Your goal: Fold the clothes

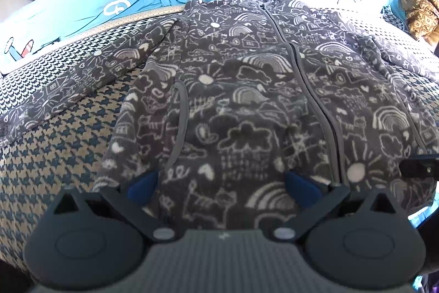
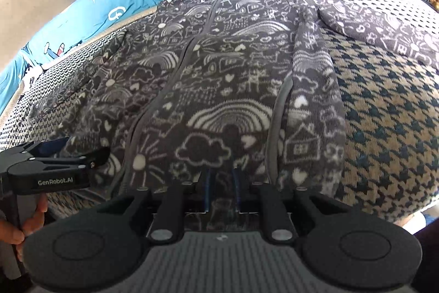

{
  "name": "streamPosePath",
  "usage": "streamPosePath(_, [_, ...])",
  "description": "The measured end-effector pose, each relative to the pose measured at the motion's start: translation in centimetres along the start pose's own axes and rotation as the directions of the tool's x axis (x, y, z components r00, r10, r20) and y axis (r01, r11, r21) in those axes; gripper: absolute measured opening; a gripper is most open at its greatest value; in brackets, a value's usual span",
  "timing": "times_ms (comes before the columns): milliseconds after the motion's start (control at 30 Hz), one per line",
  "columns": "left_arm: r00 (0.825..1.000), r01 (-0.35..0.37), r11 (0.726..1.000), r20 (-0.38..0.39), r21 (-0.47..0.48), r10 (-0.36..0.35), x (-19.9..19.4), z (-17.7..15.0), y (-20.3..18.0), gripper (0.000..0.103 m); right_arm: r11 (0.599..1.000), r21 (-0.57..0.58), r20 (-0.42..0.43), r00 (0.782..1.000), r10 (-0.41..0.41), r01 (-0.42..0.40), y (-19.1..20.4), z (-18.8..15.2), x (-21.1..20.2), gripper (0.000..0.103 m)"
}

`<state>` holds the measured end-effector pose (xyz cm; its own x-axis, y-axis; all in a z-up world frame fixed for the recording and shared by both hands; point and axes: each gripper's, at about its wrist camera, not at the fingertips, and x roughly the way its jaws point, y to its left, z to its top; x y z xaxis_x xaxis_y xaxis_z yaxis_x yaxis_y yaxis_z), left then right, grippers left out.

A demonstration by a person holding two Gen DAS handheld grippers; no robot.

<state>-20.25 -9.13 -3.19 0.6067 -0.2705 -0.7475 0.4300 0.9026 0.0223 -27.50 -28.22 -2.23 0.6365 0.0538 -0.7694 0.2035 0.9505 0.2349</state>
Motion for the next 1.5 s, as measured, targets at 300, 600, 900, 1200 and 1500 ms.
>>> streamPosePath(300, [1.000,0.002,0.999,0.018,-0.043,-0.002,-0.7,0.3,0.2,0.103,0.995,0.080,0.044,0.997,0.061,-0.064,-1.1,0.0,-0.7,0.021])
streamPosePath(600, [0.998,-0.061,0.997,0.006,-0.051,0.061,-0.7,1.6,-0.7,0.103,0.995,0.086,0.084,0.995,0.044,-0.051,-0.8,0.8,-1.3,0.044])
streamPosePath(900, [0.998,-0.065,0.997,0.009,-0.033,0.065,-1.0,3.9,-1.9,0.103,0.996,0.067,0.121,0.991,0.049,-0.058,-1.0,2.2,-2.5,0.048])
streamPosePath(1200, [0.999,-0.049,0.999,0.015,-0.017,0.049,-0.7,5.9,-2.9,0.103,1.000,0.028,0.108,0.994,-0.014,0.011,-2.4,4.2,-2.1,0.048])
streamPosePath(1500, [0.999,-0.052,0.999,0.004,0.002,0.052,0.3,7.5,-3.8,0.103,0.992,0.079,0.118,0.988,-0.103,0.094,-5.4,6.3,-2.0,0.048])
